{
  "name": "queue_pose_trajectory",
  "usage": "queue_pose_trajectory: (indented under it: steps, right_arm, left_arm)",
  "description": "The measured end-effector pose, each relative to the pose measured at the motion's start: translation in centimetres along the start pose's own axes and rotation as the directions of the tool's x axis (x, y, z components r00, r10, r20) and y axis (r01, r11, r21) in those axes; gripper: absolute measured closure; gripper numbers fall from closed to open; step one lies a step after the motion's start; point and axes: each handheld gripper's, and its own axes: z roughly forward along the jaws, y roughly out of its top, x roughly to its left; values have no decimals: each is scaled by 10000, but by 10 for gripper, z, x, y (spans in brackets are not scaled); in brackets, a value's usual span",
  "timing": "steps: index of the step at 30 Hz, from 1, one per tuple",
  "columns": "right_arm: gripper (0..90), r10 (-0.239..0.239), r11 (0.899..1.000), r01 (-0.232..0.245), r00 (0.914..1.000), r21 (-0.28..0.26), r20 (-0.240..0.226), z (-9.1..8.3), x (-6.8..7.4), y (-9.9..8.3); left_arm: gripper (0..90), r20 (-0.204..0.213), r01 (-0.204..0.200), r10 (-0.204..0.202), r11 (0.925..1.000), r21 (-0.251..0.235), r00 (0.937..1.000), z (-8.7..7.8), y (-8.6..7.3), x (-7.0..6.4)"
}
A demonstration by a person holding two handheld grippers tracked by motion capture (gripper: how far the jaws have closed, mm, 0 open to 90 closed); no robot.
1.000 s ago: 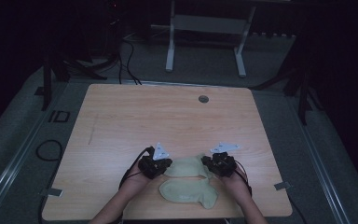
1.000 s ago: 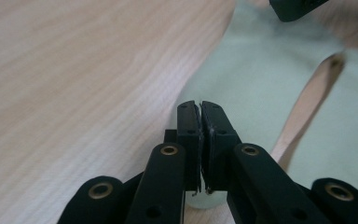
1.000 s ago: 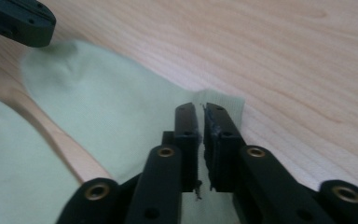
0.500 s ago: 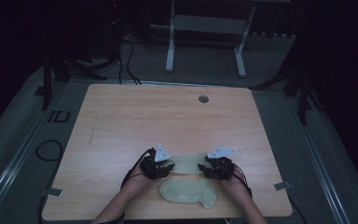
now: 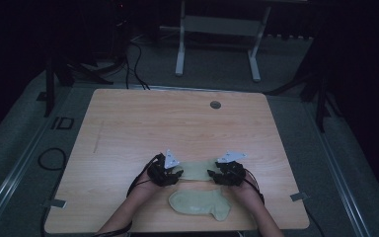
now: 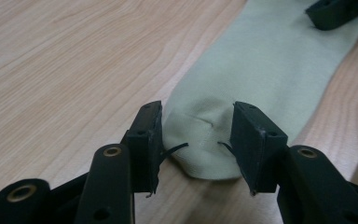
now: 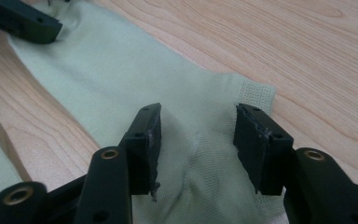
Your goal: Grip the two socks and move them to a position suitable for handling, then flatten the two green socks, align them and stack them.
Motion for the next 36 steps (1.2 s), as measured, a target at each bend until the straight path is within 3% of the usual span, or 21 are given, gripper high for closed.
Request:
queue_pose_trajectory:
  steps: [4,9,15,19,27,31,36]
  right_arm:
    - [448,75,10000,-75,9998,49,-175,0,1,1]
    - [436,-180,9992,191,9994,352,-302,-2,5,6]
    - [420,-51,10000,49,9982,-20,-593,-17,6,17]
    - [407,-91,9998,80,9978,-167,-652,-28,8,20]
    - [400,-147,9995,127,9976,-295,-676,-54,14,10]
    - [401,0,9993,-28,9973,-384,-729,-68,16,1]
    - [430,-15,9997,-3,9967,-227,-812,-80,22,-14]
  left_arm:
    - [536,59,126,-125,9999,-90,9999,-1,-2,0]
    - [490,358,224,-215,9994,-251,9991,-6,-1,0]
    - [459,671,485,-451,9976,-496,9967,-23,5,2]
    - [459,732,485,-459,9982,-346,9963,-33,3,0]
    - [431,889,815,-777,9959,-397,9930,-60,-3,-5]
    - [422,1121,910,-864,9952,-367,9899,-74,-7,-12]
    - [408,1101,920,-886,9954,-261,9900,-82,-15,-26]
